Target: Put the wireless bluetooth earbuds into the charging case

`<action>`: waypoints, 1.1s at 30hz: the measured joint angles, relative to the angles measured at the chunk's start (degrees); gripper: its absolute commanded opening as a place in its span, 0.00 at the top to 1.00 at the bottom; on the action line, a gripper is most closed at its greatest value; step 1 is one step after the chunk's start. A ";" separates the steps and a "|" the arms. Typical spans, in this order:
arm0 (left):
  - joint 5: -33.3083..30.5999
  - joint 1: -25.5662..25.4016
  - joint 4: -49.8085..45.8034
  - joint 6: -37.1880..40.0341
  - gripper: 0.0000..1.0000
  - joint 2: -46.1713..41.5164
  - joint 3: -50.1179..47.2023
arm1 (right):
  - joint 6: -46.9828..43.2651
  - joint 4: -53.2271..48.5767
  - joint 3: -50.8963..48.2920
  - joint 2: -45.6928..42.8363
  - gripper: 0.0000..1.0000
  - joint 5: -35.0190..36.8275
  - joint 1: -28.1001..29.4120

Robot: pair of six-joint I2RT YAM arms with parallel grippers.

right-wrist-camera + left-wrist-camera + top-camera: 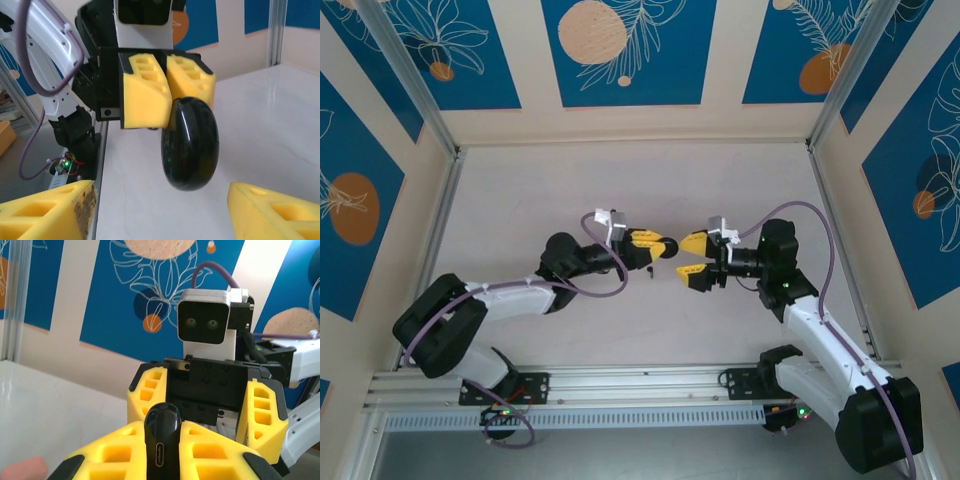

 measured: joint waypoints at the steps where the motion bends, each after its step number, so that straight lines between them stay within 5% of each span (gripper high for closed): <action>1: 0.02 -0.04 1.20 -0.70 0.93 0.20 0.04 | 1.29 1.51 -0.11 0.02 0.29 0.07 0.04; 14: 0.35 -0.52 6.40 -3.10 0.93 0.22 1.55 | 9.79 12.39 0.39 4.61 0.52 -0.33 4.02; 20: 0.50 -0.59 6.47 -3.10 0.93 0.15 1.55 | 10.47 14.69 1.36 5.66 0.53 -0.46 5.09; 27: 1.51 -0.81 7.41 -3.10 0.91 0.07 1.55 | 10.29 15.52 1.42 5.66 0.72 0.15 5.09; 33: 1.95 -0.85 8.15 -2.47 0.69 -0.31 1.53 | 6.29 10.19 3.65 5.44 0.81 0.15 5.49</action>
